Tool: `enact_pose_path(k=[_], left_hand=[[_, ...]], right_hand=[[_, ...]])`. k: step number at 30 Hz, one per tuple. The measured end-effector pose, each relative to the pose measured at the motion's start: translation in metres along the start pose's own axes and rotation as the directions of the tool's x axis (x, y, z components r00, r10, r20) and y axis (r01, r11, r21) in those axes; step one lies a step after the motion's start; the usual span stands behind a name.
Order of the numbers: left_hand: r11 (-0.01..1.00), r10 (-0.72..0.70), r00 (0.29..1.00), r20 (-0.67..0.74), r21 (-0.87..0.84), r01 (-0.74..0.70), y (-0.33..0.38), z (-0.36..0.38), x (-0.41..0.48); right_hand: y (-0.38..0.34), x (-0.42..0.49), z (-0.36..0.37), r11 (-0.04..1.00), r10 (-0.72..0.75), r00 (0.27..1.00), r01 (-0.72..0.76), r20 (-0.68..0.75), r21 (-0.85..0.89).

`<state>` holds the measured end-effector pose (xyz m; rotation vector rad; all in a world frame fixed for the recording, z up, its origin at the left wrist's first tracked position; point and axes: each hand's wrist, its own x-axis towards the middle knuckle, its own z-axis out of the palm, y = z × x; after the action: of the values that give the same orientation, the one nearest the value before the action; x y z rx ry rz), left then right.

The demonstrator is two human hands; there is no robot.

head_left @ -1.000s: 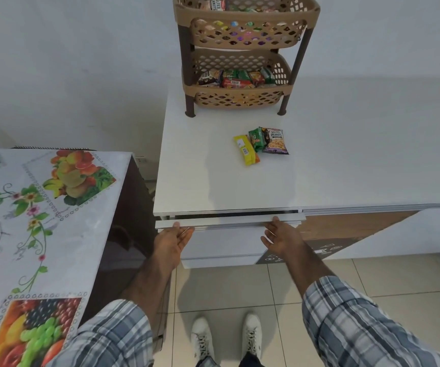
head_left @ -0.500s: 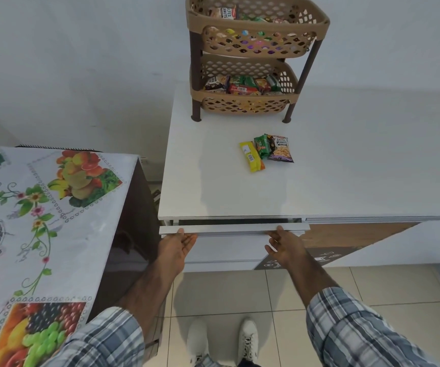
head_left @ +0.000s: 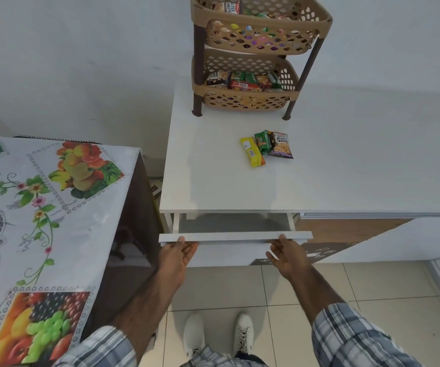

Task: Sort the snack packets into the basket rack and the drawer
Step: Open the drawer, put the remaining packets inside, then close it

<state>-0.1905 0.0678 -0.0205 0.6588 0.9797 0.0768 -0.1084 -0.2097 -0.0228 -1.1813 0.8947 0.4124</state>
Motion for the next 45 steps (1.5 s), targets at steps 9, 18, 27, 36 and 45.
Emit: enact_pose_path(k=[9,18,27,36,45], left_hand=[[0.999,0.033,0.997,0.067,0.004,-0.034,-0.025,-0.037,-0.029],[0.997,0.023,0.999,0.037,0.078,-0.026,-0.042,-0.064,-0.07],[0.97,0.028,0.999,-0.021,0.243,-0.022,-0.059,-0.085,-0.105],[0.779,0.297,0.899,-0.323,0.626,-0.033,-0.06,-0.082,-0.135],[-0.037,0.718,0.583,0.38,0.858,-0.513,0.0,-0.016,-0.1]], right_hand=[[0.025,-0.036,-0.031,1.0,0.024,1.0,-0.024,-0.003,0.003],[0.043,-0.068,-0.066,0.997,0.076,0.996,-0.073,0.056,-0.039],[0.062,-0.096,-0.098,0.994,0.089,0.992,-0.082,0.091,-0.075],[0.057,-0.101,-0.13,0.954,0.151,0.975,-0.099,0.166,-0.282],[0.02,-0.084,-0.159,0.651,-0.515,0.834,0.231,-0.198,-0.723]])
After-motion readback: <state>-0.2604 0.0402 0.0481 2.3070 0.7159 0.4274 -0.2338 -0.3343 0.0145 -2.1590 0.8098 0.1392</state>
